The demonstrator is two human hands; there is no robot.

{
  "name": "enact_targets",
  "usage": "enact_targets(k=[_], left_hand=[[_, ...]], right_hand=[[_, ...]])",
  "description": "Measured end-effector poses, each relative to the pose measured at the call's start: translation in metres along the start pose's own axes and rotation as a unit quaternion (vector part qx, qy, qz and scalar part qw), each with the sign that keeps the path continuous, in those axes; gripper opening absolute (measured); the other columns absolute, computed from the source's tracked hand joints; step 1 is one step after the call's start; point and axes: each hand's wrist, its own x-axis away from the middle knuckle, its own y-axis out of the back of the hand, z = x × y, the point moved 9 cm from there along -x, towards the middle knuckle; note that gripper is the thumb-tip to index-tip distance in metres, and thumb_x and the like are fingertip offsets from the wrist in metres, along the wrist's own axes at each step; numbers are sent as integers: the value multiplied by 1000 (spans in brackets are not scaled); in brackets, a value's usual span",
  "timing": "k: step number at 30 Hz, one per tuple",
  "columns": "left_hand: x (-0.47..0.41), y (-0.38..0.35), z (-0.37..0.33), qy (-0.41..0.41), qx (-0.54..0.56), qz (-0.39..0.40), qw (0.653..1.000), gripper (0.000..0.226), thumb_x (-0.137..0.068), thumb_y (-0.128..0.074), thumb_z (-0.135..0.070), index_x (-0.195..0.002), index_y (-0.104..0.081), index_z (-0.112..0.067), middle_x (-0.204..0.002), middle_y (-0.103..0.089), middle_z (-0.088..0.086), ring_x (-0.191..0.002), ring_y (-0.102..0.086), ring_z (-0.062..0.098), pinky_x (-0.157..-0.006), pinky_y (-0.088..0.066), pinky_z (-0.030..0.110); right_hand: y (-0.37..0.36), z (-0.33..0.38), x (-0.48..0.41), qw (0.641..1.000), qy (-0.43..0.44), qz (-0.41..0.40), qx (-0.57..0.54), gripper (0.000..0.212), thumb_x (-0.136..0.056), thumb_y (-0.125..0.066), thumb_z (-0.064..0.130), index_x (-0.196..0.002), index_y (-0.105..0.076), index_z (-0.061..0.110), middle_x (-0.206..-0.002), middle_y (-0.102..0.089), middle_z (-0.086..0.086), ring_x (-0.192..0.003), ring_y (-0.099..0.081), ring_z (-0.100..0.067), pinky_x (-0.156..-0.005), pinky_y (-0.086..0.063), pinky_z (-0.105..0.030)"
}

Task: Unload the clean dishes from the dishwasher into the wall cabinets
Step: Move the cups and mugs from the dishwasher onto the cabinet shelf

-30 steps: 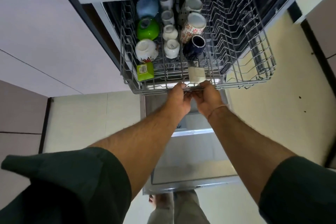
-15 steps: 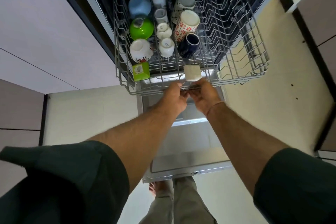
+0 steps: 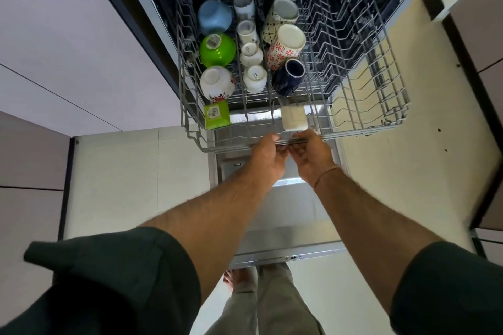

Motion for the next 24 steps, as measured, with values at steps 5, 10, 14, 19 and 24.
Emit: enact_targets(k=[5,10,14,19,24], left_hand=[[-1,9,2,-2,-42,17,999,13,-91,-64,-15,-101,-62,-7,-92,-67,10,-93,-66,22,-102,-49,41],[4,10,0,-27,-126,101,986,9,-92,-62,-16,-87,-69,-12,-82,-71,2,-83,-66,16,-77,-52,29],[-7,49,-9,-42,-186,86,978,28,-92,-46,7,-100,-63,-14,-101,-70,6,-82,-68,11,-78,-53,28],[-23,128,-52,-57,-160,-23,985,19,-92,-59,2,-106,-61,-10,-105,-69,14,-81,-68,23,-72,-55,33],[-22,199,-126,-101,-161,-117,975,25,-91,-51,9,-109,-64,-2,-88,-72,11,-58,-66,16,-49,-51,20]], right_hand=[[1,-8,5,999,23,24,11,21,-93,-61,17,-111,-62,6,-97,-68,-13,-87,-67,-22,-78,-56,-30],[-3,-17,14,993,53,66,79,24,-88,-63,16,-109,-62,3,-99,-67,-18,-92,-65,-28,-81,-51,-36],[-21,-40,37,989,43,76,119,23,-81,-55,-4,-85,-63,17,-82,-65,-4,-77,-61,-16,-76,-45,-30],[-62,-102,57,966,8,122,230,18,-102,-47,13,-103,-64,20,-97,-68,8,-93,-62,-12,-76,-43,-19],[-133,-172,65,896,6,187,402,27,-98,-54,29,-125,-56,27,-128,-60,7,-115,-57,-15,-103,-42,-32]])
